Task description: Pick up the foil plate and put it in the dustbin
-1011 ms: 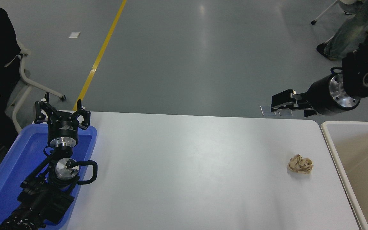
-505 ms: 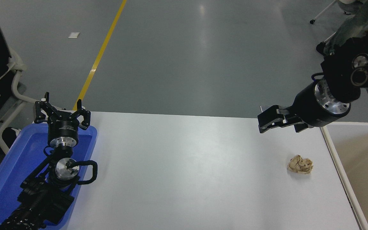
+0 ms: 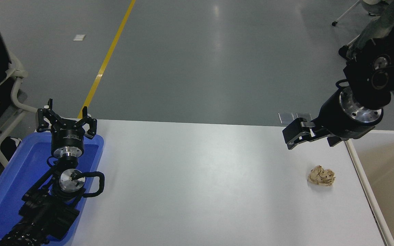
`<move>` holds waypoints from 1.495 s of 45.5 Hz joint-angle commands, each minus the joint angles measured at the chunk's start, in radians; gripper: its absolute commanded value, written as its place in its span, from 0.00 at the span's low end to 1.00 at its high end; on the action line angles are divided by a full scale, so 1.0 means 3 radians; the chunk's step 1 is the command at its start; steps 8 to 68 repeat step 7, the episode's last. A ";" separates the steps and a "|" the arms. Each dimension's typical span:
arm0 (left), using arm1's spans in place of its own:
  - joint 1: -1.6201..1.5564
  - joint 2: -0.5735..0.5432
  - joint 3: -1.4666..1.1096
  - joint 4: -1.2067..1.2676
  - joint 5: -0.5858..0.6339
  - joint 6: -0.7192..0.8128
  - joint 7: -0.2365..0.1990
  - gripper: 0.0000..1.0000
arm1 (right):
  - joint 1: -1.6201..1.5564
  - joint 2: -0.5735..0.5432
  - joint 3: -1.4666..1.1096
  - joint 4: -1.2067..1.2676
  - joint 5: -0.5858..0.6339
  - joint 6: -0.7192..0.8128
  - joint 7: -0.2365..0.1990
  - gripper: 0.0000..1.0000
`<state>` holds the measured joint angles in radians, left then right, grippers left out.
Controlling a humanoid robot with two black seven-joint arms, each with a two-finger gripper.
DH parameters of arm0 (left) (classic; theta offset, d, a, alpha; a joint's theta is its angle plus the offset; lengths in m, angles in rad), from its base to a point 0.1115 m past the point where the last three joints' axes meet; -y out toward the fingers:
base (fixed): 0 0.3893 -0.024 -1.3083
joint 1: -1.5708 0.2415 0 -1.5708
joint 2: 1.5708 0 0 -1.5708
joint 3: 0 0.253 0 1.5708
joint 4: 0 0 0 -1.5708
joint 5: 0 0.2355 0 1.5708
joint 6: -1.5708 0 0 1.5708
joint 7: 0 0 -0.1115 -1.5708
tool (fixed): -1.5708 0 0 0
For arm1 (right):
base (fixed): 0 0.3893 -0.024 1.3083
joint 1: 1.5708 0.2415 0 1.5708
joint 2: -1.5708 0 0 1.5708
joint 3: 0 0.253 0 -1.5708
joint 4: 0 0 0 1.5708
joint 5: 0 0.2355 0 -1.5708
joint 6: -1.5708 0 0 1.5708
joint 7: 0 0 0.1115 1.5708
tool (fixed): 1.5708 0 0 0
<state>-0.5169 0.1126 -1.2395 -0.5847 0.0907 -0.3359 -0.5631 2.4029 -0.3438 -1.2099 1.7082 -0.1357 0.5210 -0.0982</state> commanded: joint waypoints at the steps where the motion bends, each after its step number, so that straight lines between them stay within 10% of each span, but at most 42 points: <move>1: 0.0000 0.0003 0.0000 -0.0004 -0.0001 0.0000 0.0000 0.99 | 0.0028 0.0016 -0.0042 0.0002 0.0058 0.0012 0.0010 1.00; 68: 0.0000 -0.0002 0.0000 -0.0004 0.0004 0.0000 0.0000 0.99 | 0.0038 0.0016 -0.0042 0.0002 0.0064 0.0027 0.0020 1.00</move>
